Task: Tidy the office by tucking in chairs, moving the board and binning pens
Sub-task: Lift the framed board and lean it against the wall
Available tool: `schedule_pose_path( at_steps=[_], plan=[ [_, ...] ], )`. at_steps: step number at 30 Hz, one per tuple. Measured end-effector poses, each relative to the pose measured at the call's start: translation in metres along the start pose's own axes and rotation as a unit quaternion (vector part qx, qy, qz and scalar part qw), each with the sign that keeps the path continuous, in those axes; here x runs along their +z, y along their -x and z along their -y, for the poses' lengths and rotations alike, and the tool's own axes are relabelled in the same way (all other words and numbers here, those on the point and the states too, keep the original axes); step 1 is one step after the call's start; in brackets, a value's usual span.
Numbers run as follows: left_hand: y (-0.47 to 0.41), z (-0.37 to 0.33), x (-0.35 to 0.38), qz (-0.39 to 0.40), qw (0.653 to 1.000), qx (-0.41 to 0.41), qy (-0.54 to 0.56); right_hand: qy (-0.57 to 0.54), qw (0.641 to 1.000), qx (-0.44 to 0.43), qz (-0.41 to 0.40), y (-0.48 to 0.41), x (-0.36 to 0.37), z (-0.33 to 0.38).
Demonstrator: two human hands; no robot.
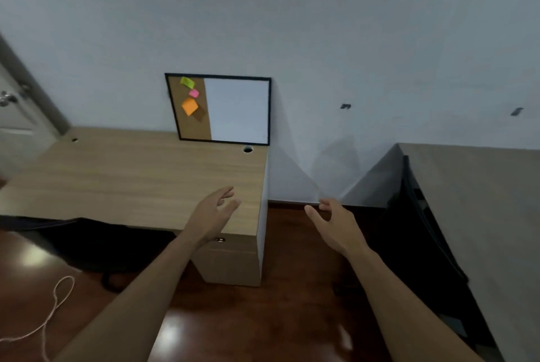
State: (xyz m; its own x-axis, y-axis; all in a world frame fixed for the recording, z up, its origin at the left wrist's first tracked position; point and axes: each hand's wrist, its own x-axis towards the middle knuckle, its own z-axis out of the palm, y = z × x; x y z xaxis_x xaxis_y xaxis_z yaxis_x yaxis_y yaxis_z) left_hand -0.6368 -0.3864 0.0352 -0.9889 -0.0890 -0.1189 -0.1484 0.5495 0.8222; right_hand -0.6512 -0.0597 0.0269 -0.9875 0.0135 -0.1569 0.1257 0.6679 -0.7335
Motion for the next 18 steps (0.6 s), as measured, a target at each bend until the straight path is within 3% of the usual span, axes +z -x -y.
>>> schedule_pose_path(
  at_steps=[8,18],
  plan=[
    [-0.038,0.049,-0.087,-0.046,0.998,-0.039,0.032,0.019,0.998,-0.047,0.034,-0.075,0.073,0.067],
    [-0.124,0.076,-0.135,-0.073,0.995,-0.058,0.043,0.023,0.995,-0.069,0.075,-0.186,0.126,0.118]
  ],
)
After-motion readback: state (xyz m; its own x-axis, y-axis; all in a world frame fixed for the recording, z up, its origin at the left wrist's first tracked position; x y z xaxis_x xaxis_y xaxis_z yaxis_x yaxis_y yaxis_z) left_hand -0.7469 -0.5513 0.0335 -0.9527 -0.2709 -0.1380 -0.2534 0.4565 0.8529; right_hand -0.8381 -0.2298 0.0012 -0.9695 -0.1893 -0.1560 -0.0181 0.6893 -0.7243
